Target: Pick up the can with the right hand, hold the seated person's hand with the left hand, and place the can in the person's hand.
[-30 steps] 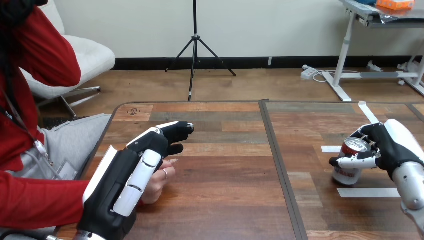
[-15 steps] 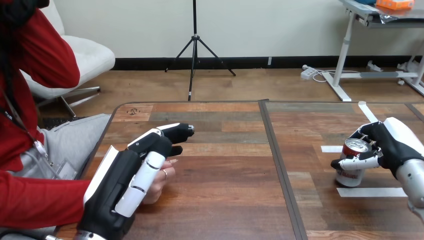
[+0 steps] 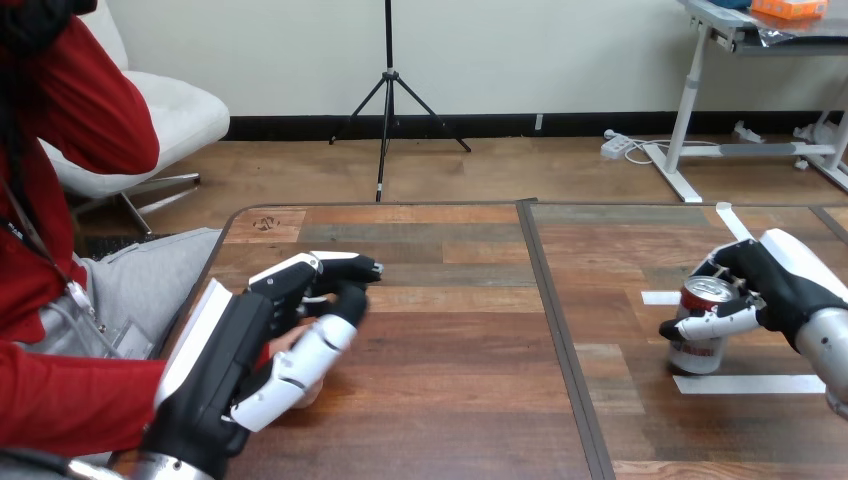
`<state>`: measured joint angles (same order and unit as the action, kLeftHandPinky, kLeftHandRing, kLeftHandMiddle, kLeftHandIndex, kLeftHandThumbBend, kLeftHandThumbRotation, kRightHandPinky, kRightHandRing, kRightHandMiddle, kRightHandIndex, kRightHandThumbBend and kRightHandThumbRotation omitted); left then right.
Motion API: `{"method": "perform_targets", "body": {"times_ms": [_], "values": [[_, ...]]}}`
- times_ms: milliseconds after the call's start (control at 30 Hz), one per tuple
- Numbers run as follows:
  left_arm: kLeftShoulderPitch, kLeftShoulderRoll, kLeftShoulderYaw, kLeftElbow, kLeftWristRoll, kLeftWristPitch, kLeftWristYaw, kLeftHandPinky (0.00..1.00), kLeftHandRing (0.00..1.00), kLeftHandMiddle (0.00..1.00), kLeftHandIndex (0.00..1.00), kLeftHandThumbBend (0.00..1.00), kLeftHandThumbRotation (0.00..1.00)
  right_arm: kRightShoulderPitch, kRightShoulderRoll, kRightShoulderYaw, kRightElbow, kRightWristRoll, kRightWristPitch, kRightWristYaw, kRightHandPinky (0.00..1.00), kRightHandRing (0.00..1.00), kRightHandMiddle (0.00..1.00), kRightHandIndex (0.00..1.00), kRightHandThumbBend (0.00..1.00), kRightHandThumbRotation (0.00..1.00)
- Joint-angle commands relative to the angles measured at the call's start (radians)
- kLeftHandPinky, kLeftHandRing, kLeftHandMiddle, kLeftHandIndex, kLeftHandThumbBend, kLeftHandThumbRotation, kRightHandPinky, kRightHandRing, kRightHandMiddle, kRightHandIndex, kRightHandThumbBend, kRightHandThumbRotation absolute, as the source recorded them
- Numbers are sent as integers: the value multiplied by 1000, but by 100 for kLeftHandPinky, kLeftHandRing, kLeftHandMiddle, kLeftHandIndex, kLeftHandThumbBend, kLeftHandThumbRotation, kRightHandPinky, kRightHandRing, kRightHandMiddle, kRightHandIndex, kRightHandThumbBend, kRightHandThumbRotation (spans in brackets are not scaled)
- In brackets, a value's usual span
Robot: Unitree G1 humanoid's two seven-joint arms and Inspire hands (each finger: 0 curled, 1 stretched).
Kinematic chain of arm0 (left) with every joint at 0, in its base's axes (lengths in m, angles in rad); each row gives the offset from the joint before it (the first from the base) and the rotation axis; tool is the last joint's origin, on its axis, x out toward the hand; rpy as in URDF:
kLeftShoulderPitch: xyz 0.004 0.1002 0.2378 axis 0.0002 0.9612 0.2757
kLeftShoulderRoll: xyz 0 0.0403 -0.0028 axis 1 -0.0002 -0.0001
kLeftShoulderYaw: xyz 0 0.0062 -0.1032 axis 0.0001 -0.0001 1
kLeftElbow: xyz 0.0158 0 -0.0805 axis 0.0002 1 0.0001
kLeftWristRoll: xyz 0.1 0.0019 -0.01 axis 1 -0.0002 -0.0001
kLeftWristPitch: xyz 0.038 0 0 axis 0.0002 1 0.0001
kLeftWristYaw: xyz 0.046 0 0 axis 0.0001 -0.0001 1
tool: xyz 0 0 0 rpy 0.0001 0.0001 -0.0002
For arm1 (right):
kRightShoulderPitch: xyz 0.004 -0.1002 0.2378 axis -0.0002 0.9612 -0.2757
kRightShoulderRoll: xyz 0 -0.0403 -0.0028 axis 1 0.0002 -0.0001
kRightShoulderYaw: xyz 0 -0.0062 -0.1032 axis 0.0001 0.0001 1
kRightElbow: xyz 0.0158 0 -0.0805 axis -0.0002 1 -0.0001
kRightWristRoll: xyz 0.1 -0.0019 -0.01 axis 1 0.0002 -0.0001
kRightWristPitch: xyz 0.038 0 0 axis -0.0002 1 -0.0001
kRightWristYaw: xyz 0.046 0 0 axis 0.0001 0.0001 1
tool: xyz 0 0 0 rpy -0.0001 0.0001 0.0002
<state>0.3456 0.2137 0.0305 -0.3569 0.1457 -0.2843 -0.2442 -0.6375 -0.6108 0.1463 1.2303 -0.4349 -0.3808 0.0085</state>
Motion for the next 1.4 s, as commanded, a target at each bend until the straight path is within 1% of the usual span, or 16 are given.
{"method": "perform_targets", "body": {"times_ms": [0, 33, 133, 233, 267, 400, 600, 700, 933, 1200, 1367], "values": [[-88, 69, 49, -55, 167, -43, 64, 55, 73, 73, 68, 69, 71, -163, -49, 2, -119, 3, -54, 21, 36, 37, 44, 49, 73, 0], [-92, 80, 55, -59, 216, -45, 80, 56, 72, 73, 68, 70, 69, -163, -51, 1, -128, 6, -58, 29, 36, 37, 44, 49, 73, 0], [-104, 100, 63, -62, 300, -51, 110, 56, 71, 73, 68, 79, 65, -164, -54, -1, -145, 10, -64, 45, 35, 37, 44, 49, 73, 0], [-117, 118, 68, -57, 356, -58, 131, 55, 70, 72, 69, 87, 60, -162, -57, -3, -162, 12, -71, 53, 34, 37, 44, 49, 73, 0], [-122, 123, 68, -55, 370, -60, 136, 54, 70, 72, 69, 92, 56, -161, -58, -4, -168, 11, -73, 54, 34, 37, 44, 49, 74, 0], [-134, 140, 67, -47, 415, -58, 158, 53, 69, 73, 69, 97, 51, -156, -59, -9, -192, 14, -80, 57, 34, 37, 44, 49, 74, 0], [-147, 162, 60, -28, 464, -59, 180, 51, 71, 76, 72, 99, 42, -148, -56, -17, -227, 22, -67, 67, 34, 37, 44, 49, 74, 0], [-150, 165, 54, -20, 488, -55, 195, 50, 72, 77, 74, 100, 40, -142, -54, -23, -238, 29, -73, 67, 34, 37, 44, 49, 74, 0], [-157, 172, 43, -19, 541, -20, 192, 49, 76, 80, 77, 100, 35, -136, -51, -22, -252, 26, -68, 61, 34, 38, 45, 50, 73, 0], [-164, 179, 39, -2, 578, -8, 195, 50, 77, 82, 78, 100, 31, -130, -48, -26, -265, 33, -65, 66, 35, 39, 46, 50, 73, 0], [-170, 194, 35, 4, 607, 16, 178, 52, 79, 83, 79, 100, 28, -131, -45, -27, -263, 36, -60, 69, 35, 39, 46, 50, 73, 0]]}}
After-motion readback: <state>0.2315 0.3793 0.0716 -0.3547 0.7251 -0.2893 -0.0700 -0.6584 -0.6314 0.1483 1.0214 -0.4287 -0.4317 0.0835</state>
